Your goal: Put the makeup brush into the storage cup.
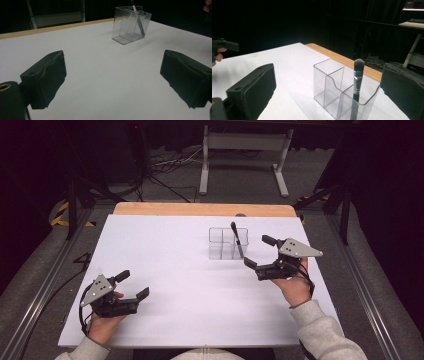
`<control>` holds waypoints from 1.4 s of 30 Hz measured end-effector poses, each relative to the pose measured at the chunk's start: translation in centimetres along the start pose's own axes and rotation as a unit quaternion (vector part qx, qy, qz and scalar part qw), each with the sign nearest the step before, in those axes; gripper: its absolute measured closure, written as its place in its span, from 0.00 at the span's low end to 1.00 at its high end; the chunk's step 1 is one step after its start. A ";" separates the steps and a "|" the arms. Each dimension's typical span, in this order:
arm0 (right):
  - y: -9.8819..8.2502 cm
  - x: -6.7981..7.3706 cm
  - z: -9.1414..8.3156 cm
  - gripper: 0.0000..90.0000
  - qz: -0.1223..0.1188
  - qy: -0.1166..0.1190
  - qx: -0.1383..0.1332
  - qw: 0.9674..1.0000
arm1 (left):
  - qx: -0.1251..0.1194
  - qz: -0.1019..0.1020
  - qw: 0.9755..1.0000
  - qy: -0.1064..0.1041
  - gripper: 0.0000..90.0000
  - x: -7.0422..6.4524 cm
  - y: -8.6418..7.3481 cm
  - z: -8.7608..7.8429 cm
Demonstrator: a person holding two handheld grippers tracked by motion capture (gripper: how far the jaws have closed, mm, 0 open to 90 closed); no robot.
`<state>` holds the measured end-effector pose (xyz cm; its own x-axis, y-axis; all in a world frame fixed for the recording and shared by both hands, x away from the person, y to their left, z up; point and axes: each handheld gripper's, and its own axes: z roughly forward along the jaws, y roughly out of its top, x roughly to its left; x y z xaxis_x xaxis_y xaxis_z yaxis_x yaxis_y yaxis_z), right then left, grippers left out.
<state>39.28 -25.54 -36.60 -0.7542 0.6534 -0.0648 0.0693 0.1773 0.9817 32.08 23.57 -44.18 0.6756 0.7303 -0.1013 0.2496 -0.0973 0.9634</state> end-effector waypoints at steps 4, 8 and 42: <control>-0.5 0.5 -0.8 0.00 -0.007 0.012 0.001 1.000 | -0.001 0.002 1.000 -0.004 0.08 0.0 0.0 -0.2; -1.1 1.0 -1.5 0.00 -0.008 0.015 -0.002 1.000 | -0.008 0.002 1.000 -0.009 0.08 0.0 -0.1 -0.1; -7.1 2.1 -3.2 0.00 0.009 0.012 -0.001 1.000 | -0.028 0.005 0.999 -0.029 0.07 0.6 -0.8 0.3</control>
<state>35.16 -27.79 -43.15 -0.7684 0.6385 -0.0433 0.0819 0.1652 0.9829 32.53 23.88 -45.06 0.7172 0.6888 -0.1052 0.2050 -0.0643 0.9766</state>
